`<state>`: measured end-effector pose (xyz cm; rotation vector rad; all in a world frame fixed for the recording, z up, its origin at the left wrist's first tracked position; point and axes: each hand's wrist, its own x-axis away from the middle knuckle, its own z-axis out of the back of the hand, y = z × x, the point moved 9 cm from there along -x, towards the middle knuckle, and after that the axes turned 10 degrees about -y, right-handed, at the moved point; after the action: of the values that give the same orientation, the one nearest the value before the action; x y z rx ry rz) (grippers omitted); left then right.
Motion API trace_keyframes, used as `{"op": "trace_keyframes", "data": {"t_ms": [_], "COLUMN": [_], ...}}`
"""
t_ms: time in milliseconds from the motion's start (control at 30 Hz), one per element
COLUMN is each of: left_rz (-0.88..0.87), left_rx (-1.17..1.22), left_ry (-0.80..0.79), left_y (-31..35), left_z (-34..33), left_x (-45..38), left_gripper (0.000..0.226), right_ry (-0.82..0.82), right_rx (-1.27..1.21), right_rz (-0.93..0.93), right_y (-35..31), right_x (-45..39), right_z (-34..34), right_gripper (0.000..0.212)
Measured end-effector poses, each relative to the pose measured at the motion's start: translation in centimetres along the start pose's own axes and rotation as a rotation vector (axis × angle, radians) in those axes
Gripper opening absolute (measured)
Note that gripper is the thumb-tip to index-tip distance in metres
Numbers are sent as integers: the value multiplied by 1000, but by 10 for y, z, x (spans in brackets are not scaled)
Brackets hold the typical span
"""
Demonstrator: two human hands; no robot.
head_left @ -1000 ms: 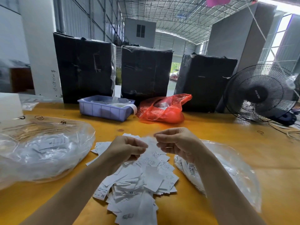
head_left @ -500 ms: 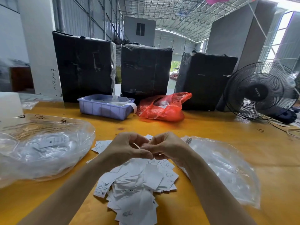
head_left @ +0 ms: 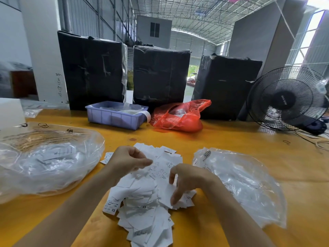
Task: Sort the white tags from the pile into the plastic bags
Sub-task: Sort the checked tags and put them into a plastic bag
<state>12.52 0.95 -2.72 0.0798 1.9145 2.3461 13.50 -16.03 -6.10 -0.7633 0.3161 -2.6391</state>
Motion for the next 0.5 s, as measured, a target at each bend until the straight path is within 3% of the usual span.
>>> {"op": "trace_keyframes", "data": {"t_ms": [100,233,400,500], "left_rz": [5,5,-12,-28], "left_rx": [-3,6,42,85], "left_ry": [-18,0,27,21], "left_y": [-1,-2,-1,2], "left_z": [-4,-4,-1,-3], "left_x": [0,-1,-1,0], "left_gripper": [19,20,18,16], "right_ry": [25,128,387,445], "right_rx": [21,-57,-590,-673], "right_rz": [27,104,442,560], "right_y": [-3,-10,-25,-30], "right_x": [-1,11,47,55], "right_z": [0,19,65,73], "right_gripper": [59,24,46,43]}}
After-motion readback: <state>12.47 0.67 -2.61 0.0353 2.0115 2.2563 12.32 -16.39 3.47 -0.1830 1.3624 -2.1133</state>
